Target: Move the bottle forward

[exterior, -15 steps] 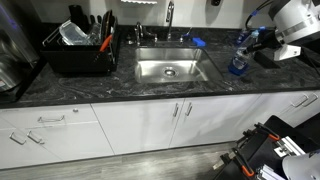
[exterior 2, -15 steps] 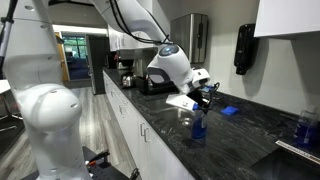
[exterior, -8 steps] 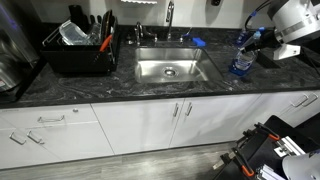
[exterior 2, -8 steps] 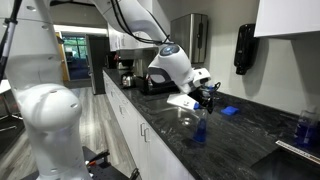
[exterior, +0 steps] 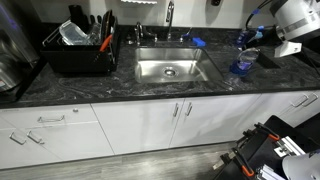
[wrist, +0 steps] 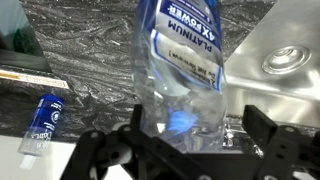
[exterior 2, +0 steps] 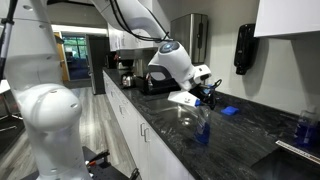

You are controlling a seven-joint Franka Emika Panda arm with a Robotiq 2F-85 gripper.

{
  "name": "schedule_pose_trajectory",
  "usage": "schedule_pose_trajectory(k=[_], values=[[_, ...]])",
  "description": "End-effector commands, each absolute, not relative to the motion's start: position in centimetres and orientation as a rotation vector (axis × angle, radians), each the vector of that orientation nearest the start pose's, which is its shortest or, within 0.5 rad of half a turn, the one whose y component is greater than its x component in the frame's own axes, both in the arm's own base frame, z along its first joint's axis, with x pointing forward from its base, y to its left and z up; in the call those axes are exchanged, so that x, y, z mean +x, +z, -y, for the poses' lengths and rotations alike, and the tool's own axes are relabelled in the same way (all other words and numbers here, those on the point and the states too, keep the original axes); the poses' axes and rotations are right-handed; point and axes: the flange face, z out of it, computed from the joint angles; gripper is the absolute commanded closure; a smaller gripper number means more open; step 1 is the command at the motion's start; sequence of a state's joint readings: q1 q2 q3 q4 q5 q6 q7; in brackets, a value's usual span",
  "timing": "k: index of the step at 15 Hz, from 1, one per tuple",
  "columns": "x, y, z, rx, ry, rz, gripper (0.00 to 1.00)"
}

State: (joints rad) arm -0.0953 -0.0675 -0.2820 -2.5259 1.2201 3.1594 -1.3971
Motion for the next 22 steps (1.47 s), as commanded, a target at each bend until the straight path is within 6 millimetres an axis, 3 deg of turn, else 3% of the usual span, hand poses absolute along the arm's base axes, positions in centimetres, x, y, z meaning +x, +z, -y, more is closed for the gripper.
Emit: schedule_pose_trajectory(k=[1,9,13,16,22], values=[[38.9,35.9,24.8,-3.128,-1.137,-0.317,0.00],[37.8,39.3,25.4,-3.130,-1.278,-0.384,0.00],[37.9,39.1,26.1,-3.136,-1.270,-0.424,0.00],[38.1,37.9,27.0,-3.135,-1.204,-0.444,0.00],[38.7,39.5,28.0,-3.017,-1.111,-0.411,0.00]])
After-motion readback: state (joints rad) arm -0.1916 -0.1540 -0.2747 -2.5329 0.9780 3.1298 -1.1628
